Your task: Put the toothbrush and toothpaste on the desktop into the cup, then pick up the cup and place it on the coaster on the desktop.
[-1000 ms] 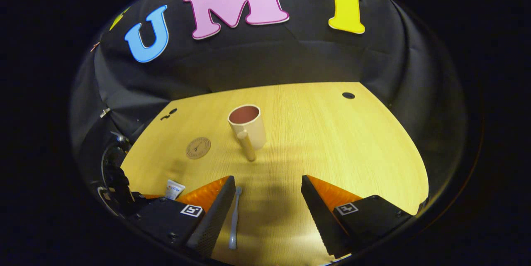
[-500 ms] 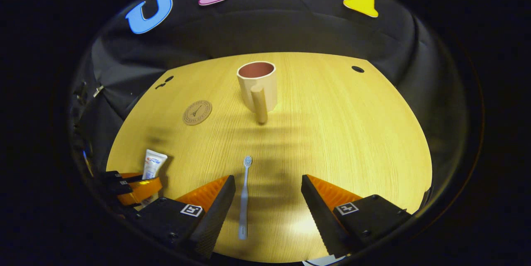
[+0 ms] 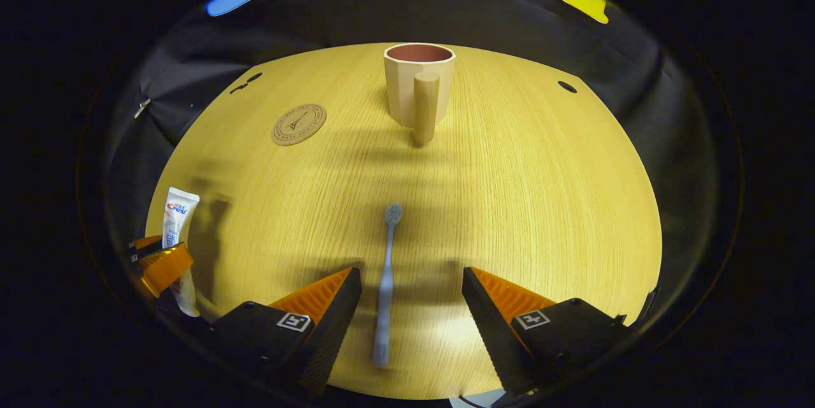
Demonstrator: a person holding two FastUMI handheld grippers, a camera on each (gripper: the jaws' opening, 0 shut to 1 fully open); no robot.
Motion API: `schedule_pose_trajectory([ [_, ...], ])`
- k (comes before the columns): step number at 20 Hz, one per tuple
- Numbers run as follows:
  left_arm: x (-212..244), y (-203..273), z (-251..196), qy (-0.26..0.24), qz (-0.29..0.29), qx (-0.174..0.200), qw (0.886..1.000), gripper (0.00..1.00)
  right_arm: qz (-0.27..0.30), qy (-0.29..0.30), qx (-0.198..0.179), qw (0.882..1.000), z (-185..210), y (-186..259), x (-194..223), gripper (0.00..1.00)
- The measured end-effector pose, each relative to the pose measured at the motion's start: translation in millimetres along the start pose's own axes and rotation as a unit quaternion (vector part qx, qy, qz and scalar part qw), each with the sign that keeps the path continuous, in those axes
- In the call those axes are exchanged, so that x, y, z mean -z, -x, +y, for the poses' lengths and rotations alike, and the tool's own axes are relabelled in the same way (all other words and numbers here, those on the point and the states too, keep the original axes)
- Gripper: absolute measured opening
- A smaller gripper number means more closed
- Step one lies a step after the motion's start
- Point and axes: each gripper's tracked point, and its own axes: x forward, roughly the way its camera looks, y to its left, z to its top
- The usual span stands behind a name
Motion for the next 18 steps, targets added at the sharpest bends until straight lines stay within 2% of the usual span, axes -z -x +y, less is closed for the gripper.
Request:
schedule_pose_trajectory([
  [8, 8.6, 8.9, 8.9, -0.010, 0.002, 0.008, 1.000, 0.23, 0.034, -0.023, 0.005, 0.999, 11.7, -11.8, 19.9, 0.98],
  [13, 15.2, 9.1, 13.3, -0.006, 0.007, 0.017, 1.000, 0.23, 0.048, -0.023, 0.006, 0.999, 15.4, -13.6, 17.5, 0.83],
  [15, 18.6, 9.4, 14.4, -0.010, 0.008, 0.023, 1.000, 0.23, 0.046, -0.032, 0.012, 0.998, 15.7, -15.0, 14.9, 0.39],
  [16, 20.8, 10.0, 14.3, -0.013, 0.009, 0.026, 1.000, 0.23, 0.045, -0.035, 0.011, 0.998, 17.3, -16.7, 14.6, 0.44],
  [17, 21.2, 10.7, 14.5, -0.016, 0.009, 0.029, 0.999, 0.23, 0.041, -0.040, 0.016, 0.998, 15.5, -15.6, 13.1, 0.43],
  [18, 22.9, 11.0, 15.5, -0.018, 0.009, 0.031, 0.999, 0.23, 0.040, -0.047, 0.017, 0.998, 15.9, -16.9, 13.7, 0.14],
])
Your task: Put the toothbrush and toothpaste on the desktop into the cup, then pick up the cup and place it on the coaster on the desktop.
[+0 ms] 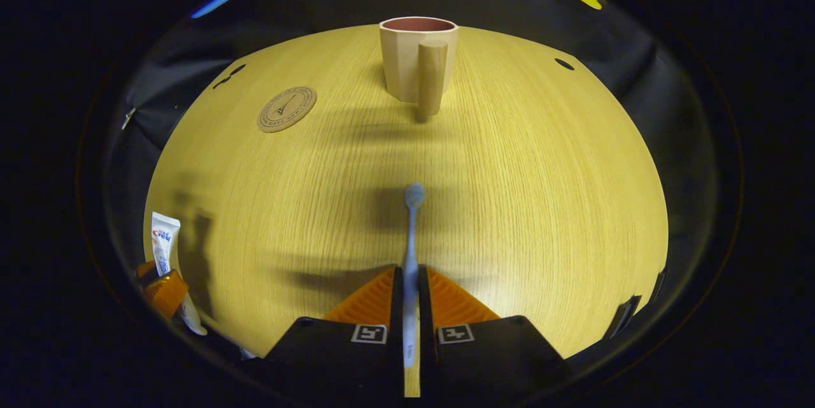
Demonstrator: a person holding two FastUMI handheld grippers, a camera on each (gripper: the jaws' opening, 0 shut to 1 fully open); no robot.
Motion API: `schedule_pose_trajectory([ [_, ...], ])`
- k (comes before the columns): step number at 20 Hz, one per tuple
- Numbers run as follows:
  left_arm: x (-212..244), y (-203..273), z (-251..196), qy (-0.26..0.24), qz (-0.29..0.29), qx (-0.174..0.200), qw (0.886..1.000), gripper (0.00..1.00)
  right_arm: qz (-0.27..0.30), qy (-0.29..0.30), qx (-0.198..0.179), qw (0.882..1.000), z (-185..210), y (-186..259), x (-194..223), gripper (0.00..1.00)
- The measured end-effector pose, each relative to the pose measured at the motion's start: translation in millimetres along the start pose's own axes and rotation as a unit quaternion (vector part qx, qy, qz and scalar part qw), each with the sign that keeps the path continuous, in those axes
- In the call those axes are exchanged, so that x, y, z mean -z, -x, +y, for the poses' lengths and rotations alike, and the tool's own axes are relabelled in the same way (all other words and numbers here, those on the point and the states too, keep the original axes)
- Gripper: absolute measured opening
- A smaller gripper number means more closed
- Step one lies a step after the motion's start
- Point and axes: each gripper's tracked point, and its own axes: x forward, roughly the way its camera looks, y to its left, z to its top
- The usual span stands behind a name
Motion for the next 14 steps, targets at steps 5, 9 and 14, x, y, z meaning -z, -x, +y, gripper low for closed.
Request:
schedule_pose_trajectory([
  [5, 2.3, -0.9, 6.0, -0.003, 0.004, 0.001, 1.000, 0.23, 0.008, 0.029, -0.024, 0.999, 3.6, 3.6, 2.8, 0.07],
  [9, -12.0, -2.0, 8.3, 0.003, -0.006, -0.008, 1.000, 0.23, 0.000, 0.016, -0.046, 0.999, 1.4, 11.5, -1.4, 0.06],
  [14, -64.3, -1.1, -3.5, 0.020, -0.049, -0.006, 0.999, 0.23, -0.042, -0.010, -0.079, 0.996, -18.8, 35.0, -32.3, 0.06],
])
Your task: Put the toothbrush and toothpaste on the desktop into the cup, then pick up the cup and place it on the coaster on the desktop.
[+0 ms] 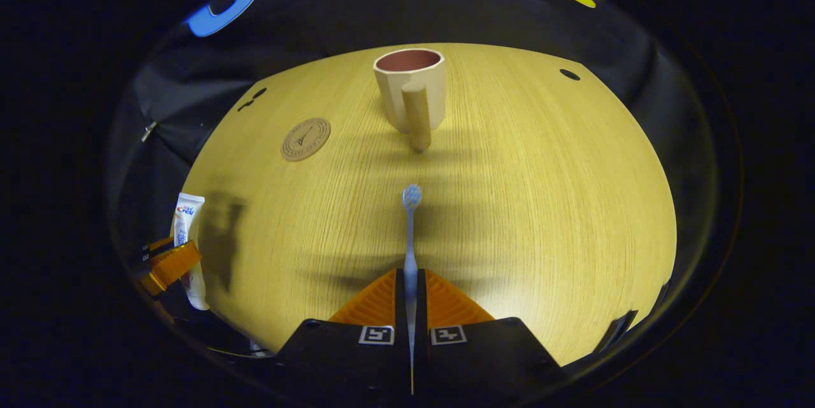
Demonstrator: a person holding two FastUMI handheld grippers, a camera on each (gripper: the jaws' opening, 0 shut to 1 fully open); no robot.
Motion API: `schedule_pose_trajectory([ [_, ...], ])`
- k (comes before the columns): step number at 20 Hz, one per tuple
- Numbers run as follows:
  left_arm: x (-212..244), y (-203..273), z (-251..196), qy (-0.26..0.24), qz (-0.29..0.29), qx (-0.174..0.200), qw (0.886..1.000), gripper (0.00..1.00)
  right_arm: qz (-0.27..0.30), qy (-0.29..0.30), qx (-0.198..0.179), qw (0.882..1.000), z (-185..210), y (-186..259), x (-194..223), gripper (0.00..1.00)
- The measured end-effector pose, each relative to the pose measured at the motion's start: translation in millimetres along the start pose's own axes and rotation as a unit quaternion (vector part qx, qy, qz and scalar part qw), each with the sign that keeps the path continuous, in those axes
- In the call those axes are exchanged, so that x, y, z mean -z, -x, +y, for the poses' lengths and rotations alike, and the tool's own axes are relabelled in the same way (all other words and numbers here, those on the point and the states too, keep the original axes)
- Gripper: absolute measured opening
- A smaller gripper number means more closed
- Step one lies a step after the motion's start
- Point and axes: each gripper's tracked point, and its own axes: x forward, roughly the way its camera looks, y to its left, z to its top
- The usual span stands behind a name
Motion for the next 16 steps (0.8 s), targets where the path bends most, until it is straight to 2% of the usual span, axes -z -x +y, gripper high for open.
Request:
schedule_pose_trajectory([
  [6, -108.6, -3.9, -53.7, 0.009, -0.091, 0.040, 0.995, 0.23, -0.037, -0.011, -0.031, 0.999, -27.7, 25.2, -34.8, 0.06],
  [12, -215.1, -22.2, -119.3, -0.017, -0.187, 0.073, 0.979, 0.23, -0.056, -0.028, -0.062, 0.996, -53.9, 32.7, -56.7, 0.06],
  [16, -252.4, -55.0, -161.6, -0.020, -0.217, 0.106, 0.970, 0.23, -0.053, -0.046, -0.069, 0.995, -77.7, 34.1, -62.6, 0.06],
])
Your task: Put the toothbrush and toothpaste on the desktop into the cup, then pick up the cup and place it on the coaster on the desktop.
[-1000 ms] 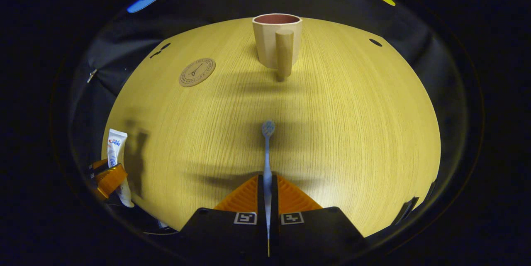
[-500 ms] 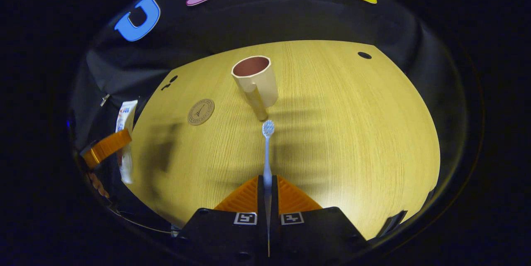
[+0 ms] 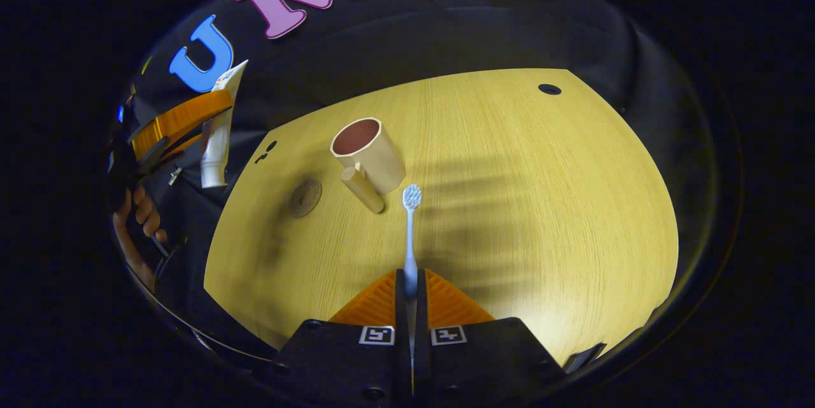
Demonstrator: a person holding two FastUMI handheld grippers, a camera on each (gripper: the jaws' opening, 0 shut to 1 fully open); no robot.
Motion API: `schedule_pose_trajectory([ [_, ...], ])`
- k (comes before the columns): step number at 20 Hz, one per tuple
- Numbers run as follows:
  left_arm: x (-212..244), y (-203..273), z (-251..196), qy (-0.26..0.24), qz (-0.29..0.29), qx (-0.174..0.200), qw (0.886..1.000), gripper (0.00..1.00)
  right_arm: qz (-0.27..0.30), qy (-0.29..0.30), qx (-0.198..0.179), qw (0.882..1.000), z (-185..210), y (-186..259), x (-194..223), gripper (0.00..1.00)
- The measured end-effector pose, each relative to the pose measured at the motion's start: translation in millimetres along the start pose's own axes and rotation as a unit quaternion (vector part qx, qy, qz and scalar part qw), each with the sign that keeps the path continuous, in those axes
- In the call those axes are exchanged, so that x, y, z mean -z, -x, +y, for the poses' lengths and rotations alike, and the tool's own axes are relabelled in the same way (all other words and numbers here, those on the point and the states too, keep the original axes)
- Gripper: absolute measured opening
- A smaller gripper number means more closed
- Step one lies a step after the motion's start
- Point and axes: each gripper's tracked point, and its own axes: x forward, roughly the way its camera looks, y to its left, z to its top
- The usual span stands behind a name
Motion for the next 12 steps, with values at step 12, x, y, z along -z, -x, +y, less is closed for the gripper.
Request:
schedule_pose_trajectory([
  [12, 32.6, -143.5, -34.8, -0.071, -0.030, 0.084, 0.994, 0.23, 0.004, -0.051, 0.009, 0.999, -55.8, 1.7, -2.3, 0.06],
])
